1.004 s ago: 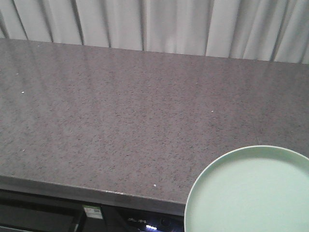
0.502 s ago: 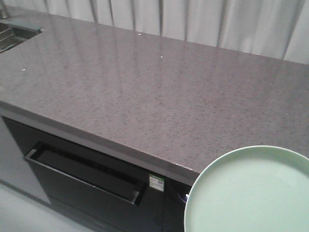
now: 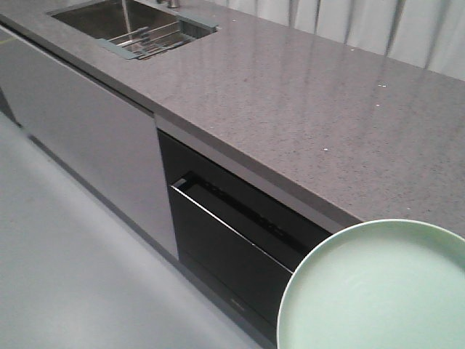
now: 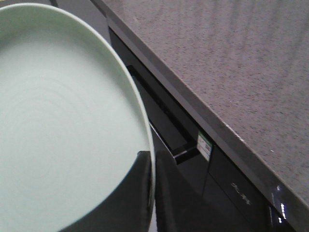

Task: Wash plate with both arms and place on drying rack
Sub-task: 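Drive backward and turn away from the counter holding the plate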

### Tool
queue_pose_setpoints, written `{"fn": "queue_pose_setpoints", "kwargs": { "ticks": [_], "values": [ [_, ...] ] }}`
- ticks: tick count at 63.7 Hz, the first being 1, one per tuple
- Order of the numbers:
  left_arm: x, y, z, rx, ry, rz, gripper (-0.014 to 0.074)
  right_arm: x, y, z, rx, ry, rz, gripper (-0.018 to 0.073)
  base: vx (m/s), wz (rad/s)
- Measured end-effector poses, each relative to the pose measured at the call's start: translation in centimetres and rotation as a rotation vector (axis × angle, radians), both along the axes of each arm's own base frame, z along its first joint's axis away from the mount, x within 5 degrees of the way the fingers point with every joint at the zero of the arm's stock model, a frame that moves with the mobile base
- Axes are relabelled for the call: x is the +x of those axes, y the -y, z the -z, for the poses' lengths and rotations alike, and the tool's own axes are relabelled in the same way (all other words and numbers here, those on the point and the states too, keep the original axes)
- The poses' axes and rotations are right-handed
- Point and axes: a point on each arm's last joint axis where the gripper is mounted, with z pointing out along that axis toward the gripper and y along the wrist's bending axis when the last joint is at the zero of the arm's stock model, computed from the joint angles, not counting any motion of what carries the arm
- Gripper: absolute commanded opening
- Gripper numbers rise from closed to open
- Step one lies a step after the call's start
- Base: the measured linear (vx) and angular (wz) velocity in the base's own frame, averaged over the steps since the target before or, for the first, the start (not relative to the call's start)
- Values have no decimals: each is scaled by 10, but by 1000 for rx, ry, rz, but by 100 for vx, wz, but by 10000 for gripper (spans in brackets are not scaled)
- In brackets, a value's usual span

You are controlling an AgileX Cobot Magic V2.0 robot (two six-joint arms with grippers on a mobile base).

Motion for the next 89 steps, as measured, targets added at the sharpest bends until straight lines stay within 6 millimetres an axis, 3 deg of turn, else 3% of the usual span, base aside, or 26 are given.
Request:
{"fn": "queue_pose_setpoints", "kwargs": {
  "ticks": [89],
  "values": [
    [0,0,0,0,0,0,-6,0,0,0,0,0,0,-2,-2,57]
  ]
}}
